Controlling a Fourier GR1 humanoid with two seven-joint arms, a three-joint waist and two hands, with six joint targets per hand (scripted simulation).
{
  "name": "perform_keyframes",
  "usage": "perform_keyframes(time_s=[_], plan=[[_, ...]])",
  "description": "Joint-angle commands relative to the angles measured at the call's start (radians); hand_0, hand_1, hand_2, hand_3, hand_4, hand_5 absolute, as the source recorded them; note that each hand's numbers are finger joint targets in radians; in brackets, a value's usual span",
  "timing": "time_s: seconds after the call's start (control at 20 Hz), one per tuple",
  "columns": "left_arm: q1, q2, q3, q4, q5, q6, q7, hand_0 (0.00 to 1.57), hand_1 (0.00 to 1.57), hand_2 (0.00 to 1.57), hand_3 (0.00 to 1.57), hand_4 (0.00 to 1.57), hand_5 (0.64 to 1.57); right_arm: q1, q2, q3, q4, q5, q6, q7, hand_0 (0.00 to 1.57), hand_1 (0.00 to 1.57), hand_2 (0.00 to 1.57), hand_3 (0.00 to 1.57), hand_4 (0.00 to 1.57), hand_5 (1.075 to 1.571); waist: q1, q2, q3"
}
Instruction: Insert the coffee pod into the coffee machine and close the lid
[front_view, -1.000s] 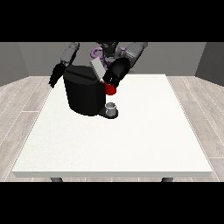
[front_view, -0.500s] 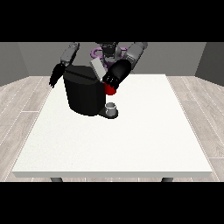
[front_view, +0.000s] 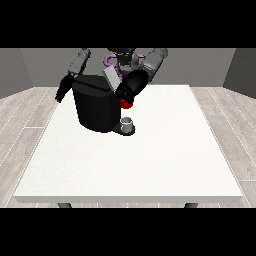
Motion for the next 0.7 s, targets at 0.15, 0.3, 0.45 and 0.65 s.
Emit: perform_keyframes(time_s=[0.15, 0.3, 0.45, 0.65], plan=[[0.000, 0.020, -0.019, 0.004, -0.038, 0.043, -0.050, 0.92, 0.92, 0.98, 0.69, 0.00, 1.571, 0.000, 0.026, 0.014, -0.001, 0.023, -0.037, -0.010, 0.00, 0.00, 0.00, 0.00, 0.19, 1.571, 0.011, 0.019, -0.0007], [-0.035, 0.023, -0.035, -0.010, -0.065, 0.051, -0.030, 0.51, 0.51, 0.78, 0.60, 0.00, 1.571, -0.084, -0.023, -0.031, 0.016, 0.001, -0.014, 0.070, 0.00, 0.00, 0.00, 0.00, 0.11, 1.571, 0.018, 0.025, -0.0006], [-0.002, 0.024, -0.030, 0.012, -0.074, 0.070, -0.026, 0.00, 0.00, 0.63, 0.51, 0.00, 1.571, 0.011, 0.024, 0.039, -0.004, 0.058, -0.045, 0.020, 0.00, 0.00, 0.00, 0.00, 0.21, 1.571, -0.001, 0.012, -0.0007], [0.032, 0.022, -0.025, 0.013, -0.075, 0.094, -0.052, 0.00, 0.00, 0.56, 0.46, 0.00, 1.571, -0.001, 0.005, 0.012, -0.010, 0.037, -0.036, 0.041, 0.00, 0.00, 0.00, 0.00, 0.15, 1.571, 0.016, -0.008, -0.0010]])
